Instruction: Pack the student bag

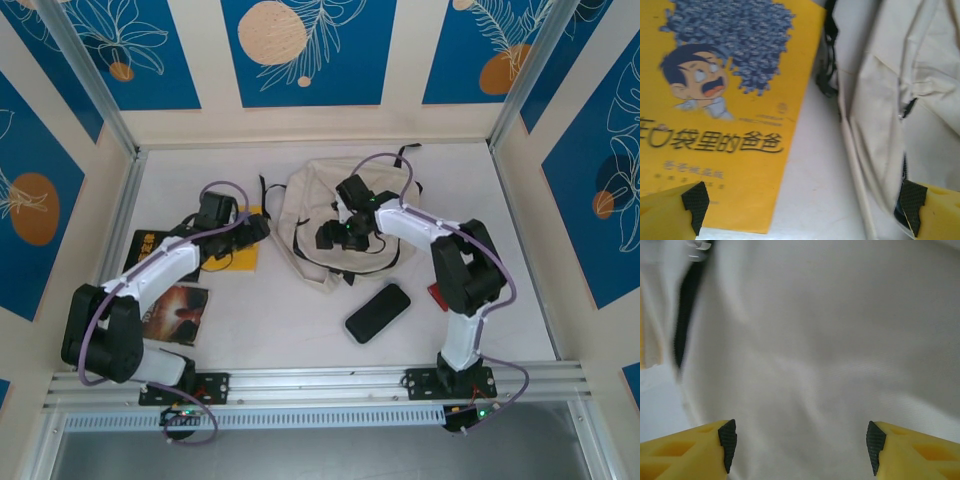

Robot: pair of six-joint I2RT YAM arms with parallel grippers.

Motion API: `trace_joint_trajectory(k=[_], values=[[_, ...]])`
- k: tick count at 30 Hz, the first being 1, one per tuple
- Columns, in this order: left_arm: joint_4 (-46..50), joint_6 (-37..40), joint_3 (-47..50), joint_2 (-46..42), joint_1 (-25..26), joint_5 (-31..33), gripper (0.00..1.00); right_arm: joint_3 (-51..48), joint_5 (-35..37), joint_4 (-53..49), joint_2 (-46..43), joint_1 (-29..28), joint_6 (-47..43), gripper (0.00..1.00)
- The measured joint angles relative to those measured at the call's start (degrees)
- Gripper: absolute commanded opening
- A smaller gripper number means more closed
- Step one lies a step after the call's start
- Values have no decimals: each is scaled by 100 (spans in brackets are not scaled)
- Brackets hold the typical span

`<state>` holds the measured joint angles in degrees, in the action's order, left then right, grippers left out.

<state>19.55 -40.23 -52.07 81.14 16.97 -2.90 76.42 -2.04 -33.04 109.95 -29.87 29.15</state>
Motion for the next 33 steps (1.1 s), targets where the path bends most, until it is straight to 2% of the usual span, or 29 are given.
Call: trace_joint_trajectory(k=[12,17,22,27,33], values=[[293,487,-295,984,-345,-46,99,925,330,92,881,332,457,68],[345,693,-586,1589,-356,-140,93,1290,326,144,1145,669,496,68],[481,778,-699,1690,-339,-146,87,1659,315,173,1370,1045,492,68],[498,739,-691,1703,-131,-61,82,1733,356,57,1346,1244,470,68],[149,358,-260,1429,726,83,82,1515,354,-87,734,1217,470,68]])
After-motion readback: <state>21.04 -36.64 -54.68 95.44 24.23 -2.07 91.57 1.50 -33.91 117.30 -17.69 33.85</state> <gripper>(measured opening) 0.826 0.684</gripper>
